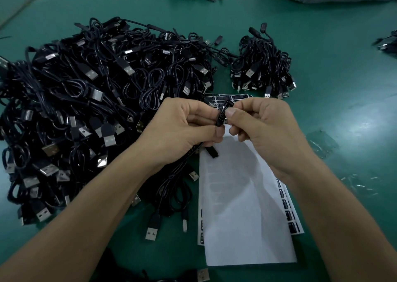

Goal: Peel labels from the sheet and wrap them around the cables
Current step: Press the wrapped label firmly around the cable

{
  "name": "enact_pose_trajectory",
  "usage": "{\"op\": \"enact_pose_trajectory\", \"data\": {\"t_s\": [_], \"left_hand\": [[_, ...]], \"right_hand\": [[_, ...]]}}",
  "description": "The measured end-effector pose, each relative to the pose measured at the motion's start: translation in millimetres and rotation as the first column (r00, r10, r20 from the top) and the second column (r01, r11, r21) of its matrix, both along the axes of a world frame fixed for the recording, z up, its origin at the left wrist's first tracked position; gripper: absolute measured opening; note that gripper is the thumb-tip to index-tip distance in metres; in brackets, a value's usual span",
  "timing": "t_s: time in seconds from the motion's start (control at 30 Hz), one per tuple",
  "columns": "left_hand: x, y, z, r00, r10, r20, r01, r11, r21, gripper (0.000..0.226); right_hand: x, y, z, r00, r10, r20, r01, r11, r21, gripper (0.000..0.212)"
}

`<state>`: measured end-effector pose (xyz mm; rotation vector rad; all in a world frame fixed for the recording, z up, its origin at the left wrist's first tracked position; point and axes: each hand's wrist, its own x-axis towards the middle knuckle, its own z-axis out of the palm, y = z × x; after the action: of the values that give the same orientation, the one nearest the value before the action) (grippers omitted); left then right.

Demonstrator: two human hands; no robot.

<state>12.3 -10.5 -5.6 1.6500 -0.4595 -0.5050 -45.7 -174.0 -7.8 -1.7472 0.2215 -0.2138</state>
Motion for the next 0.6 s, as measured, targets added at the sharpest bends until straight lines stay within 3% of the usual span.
{"op": "enact_pose_trajectory", "data": {"t_s": [0.6], "left_hand": [[-0.3,0.5,0.9,1.000,-0.004,0.006,0.004,1.000,0.007,0.018]], "right_hand": [[-1.6,0.7,3.0,1.000,-0.009,-0.013,0.009,1.000,0.000,0.017]]}}
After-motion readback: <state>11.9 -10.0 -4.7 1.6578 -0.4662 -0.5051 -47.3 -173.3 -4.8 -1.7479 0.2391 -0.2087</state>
